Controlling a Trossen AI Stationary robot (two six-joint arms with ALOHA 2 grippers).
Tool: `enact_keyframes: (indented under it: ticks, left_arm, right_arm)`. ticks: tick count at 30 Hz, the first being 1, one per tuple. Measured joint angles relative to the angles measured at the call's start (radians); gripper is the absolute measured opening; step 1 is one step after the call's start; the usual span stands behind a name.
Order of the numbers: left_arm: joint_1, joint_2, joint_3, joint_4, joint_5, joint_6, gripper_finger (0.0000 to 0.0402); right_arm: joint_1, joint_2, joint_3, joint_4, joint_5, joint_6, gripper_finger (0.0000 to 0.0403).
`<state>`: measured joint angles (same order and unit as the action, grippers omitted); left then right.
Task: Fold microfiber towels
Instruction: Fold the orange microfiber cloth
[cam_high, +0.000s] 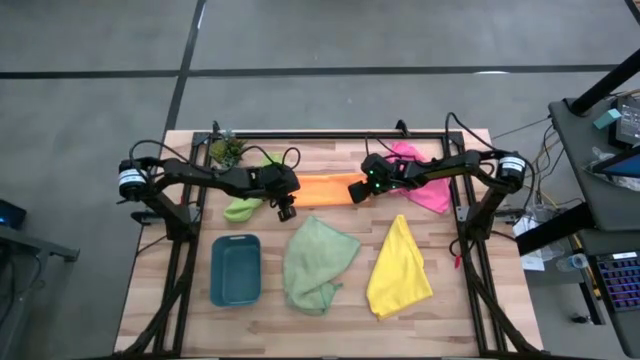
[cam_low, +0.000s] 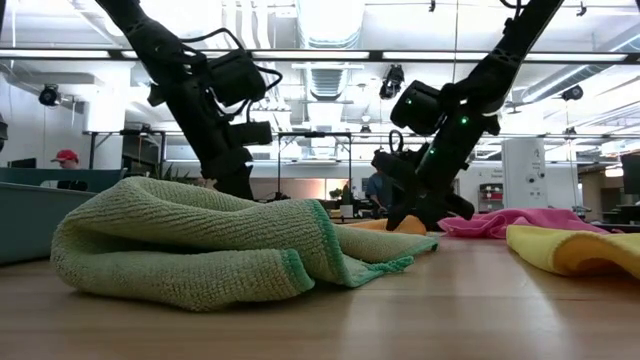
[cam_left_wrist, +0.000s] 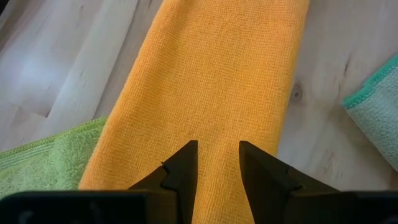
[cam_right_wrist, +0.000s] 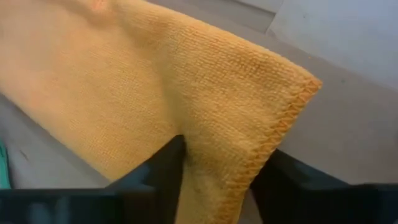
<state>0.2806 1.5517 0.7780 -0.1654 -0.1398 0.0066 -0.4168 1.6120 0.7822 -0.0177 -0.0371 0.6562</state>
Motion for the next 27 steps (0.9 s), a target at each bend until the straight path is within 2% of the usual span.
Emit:
enact_keyframes:
  ticks: [6,11,17,21,24,27]
  left_arm:
    - [0.0,0.0,0.0,0.0,-0.016,0.0,0.0102]
    - [-0.001,-0.001,0.0,-0.011,-0.024,-0.001,0.0102]
    - [-0.001,-0.014,0.0,-0.107,-0.03,-0.001,0.0102]
    - [-0.001,-0.015,-0.004,-0.111,-0.032,0.0,0.0102]
    - [-0.001,-0.013,-0.018,-0.074,-0.032,-0.004,0.0102]
    - [-0.001,-0.013,-0.047,0.033,-0.029,-0.029,0.0102]
  right_arm:
    - [0.0,-0.008,-0.001,0.0,0.0,-0.014,0.0064]
    - [0.0,-0.019,-0.001,-0.018,0.0,-0.036,0.0017]
    - [0.0,-0.078,-0.001,-0.134,0.014,-0.053,0.0011]
    - [0.0,-0.131,-0.001,-0.211,0.041,-0.054,0.0012]
    - [0.0,-0.173,-0.001,-0.265,0.064,-0.047,0.0012]
    - [0.0,-0.211,-0.001,-0.297,0.073,-0.036,0.0012]
